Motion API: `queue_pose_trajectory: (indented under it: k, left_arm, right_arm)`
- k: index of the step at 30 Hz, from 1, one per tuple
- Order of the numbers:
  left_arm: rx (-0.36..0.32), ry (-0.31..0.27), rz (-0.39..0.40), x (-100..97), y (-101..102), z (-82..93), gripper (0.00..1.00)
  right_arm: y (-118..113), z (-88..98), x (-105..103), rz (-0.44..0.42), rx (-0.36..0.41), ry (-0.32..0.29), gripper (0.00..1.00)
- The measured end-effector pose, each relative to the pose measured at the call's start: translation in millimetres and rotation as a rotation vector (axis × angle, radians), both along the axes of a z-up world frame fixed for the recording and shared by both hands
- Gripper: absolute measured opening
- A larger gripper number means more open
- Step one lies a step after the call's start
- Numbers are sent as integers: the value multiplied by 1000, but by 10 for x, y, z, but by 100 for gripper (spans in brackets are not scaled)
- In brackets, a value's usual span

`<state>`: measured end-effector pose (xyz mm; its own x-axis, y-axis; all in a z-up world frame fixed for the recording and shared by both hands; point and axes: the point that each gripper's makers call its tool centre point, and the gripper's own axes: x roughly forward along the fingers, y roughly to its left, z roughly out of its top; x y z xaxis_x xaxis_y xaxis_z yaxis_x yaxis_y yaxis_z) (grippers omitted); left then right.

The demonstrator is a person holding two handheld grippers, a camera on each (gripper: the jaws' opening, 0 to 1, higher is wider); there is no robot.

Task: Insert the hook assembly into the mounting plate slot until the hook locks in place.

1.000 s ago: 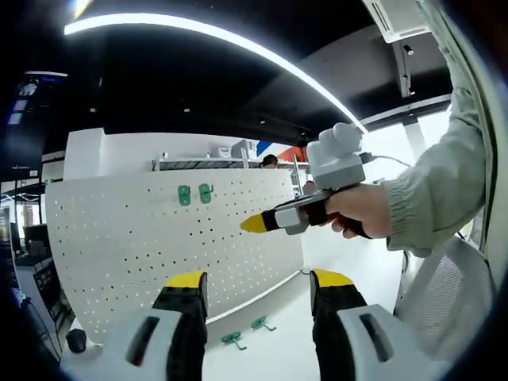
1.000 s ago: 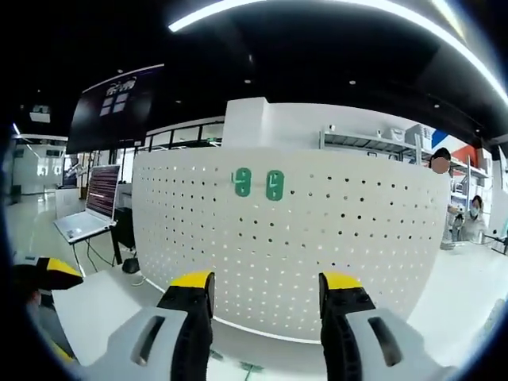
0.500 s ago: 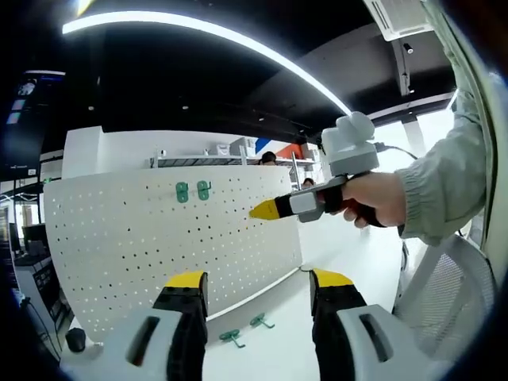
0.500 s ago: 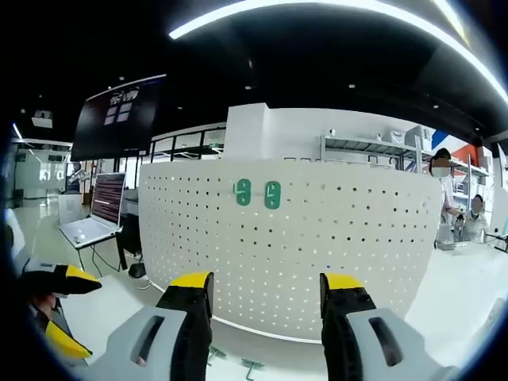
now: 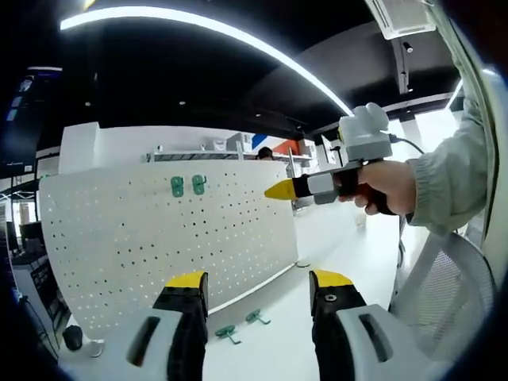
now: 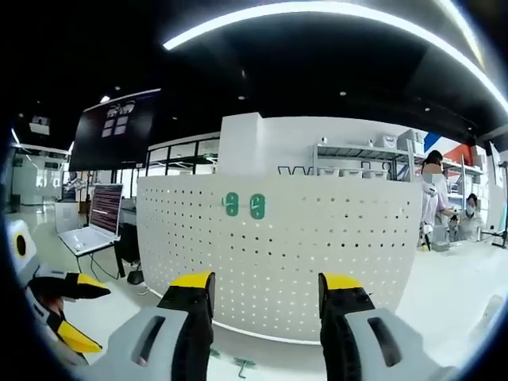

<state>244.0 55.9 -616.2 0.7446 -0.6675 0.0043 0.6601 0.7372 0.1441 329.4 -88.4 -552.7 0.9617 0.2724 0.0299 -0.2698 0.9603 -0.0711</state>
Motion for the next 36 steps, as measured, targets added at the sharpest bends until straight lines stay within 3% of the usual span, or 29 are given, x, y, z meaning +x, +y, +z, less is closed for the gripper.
queue_pose_trajectory:
  k: [15,36]
  left_arm:
    - [20,12,-21,-9,-49,-53,53]
    - [62,33,-72,-23,-175,-74,54]
  right_arm:
    - [55,12,-130,59,0,-30,53]
    - [-59,84,-224,72,33,-45,51]
